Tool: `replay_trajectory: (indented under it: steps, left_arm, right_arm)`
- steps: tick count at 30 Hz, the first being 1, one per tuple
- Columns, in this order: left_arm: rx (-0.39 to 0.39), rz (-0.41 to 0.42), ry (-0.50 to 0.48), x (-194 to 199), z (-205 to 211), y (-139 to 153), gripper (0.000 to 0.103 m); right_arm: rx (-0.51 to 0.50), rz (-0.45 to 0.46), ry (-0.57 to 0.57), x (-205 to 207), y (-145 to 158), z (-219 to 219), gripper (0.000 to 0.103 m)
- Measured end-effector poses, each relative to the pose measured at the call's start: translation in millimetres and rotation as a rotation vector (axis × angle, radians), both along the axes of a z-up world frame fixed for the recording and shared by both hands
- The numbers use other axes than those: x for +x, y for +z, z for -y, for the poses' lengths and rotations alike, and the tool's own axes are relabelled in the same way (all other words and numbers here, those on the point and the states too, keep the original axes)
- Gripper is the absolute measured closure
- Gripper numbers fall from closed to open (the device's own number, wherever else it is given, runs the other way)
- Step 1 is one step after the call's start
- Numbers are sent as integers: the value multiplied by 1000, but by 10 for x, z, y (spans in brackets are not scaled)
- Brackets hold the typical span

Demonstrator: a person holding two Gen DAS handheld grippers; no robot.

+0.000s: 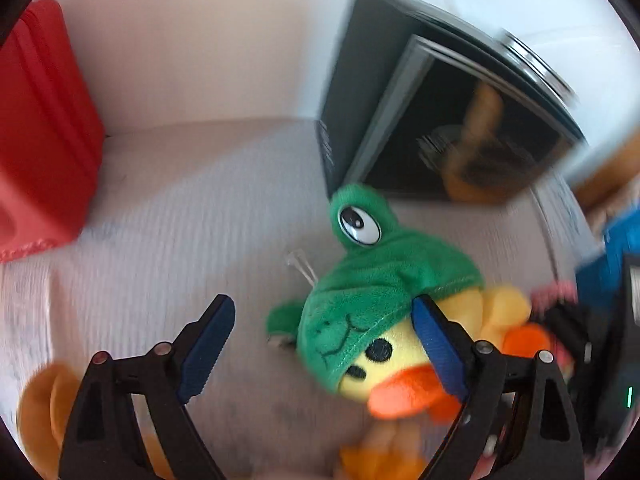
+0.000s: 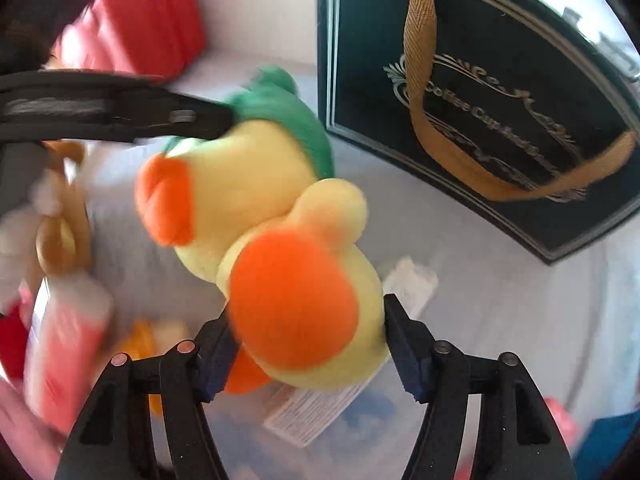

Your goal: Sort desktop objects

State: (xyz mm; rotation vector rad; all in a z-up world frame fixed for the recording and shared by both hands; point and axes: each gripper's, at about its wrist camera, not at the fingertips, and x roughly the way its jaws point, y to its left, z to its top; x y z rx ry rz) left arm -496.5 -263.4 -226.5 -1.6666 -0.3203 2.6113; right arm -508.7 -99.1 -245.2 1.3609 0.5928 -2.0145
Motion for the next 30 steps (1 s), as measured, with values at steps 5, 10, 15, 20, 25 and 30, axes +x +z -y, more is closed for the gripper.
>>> replay_trajectory:
  steps: [5, 10, 15, 20, 25, 30]
  left_arm:
    - [-163, -13, -120, 355, -365, 0, 12]
    - [-171, -82, -127, 384, -383, 22, 12]
    - [-201, -100, -120, 214, -464, -34, 12]
    - [-168, -14, -157, -3, -640, -217, 13]
    - [-158, -25, -141, -159, -592, -247, 3]
    - [-176, 33, -207, -285, -808, -419, 0]
  right_arm:
    - [80, -30, -79, 66, 56, -329, 30]
    - [22, -33, -215, -78, 162, -623, 11]
    - [-133, -2, -319, -187, 279, -844, 5]
    - [-166, 22, -385, -384, 136, -742, 4]
    - [-184, 52, -411, -602, 75, -751, 3]
    - [-176, 67, -389, -679, 65, -729, 0]
